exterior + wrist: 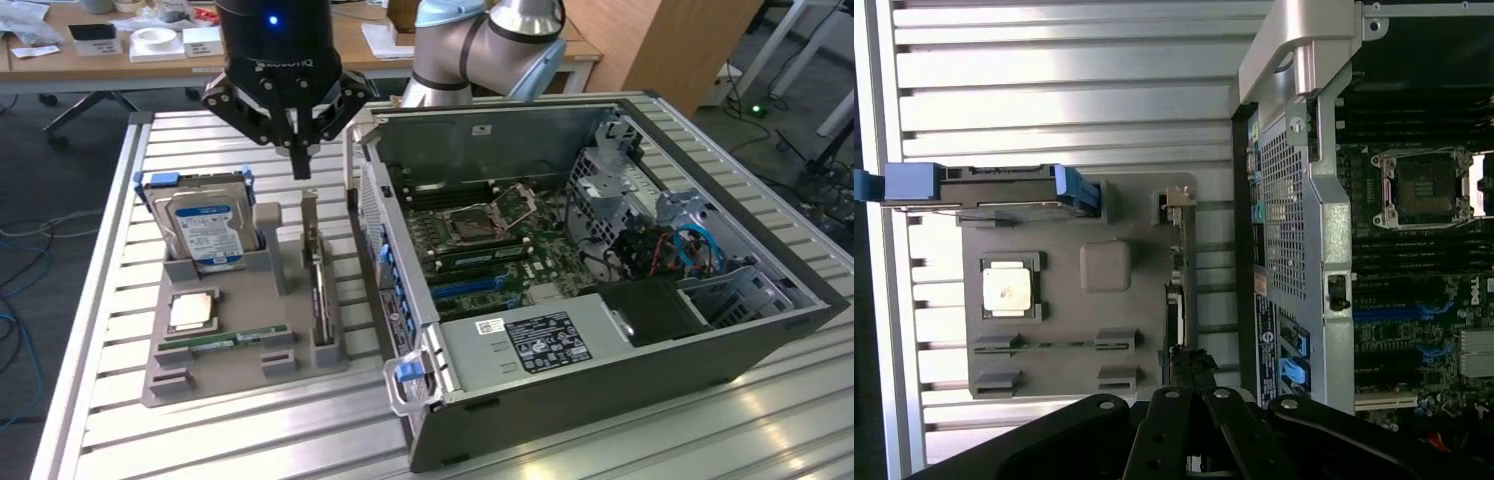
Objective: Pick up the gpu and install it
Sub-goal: 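Reach for the gpu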
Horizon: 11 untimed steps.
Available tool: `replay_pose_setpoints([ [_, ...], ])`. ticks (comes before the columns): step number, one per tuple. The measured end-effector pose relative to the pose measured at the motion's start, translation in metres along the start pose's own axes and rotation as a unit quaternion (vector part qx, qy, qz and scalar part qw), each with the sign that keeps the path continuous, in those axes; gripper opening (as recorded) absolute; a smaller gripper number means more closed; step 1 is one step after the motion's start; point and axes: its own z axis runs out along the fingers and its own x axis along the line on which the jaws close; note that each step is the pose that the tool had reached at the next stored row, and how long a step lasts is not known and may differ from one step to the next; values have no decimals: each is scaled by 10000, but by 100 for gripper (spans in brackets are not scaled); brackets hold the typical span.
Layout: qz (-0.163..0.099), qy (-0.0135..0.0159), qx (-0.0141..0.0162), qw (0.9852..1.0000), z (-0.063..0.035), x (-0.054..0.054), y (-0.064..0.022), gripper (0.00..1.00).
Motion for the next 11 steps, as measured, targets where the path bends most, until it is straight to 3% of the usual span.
replay_pose_setpoints([
  [11,0,-1,11,10000,-6,-11,-143,11],
])
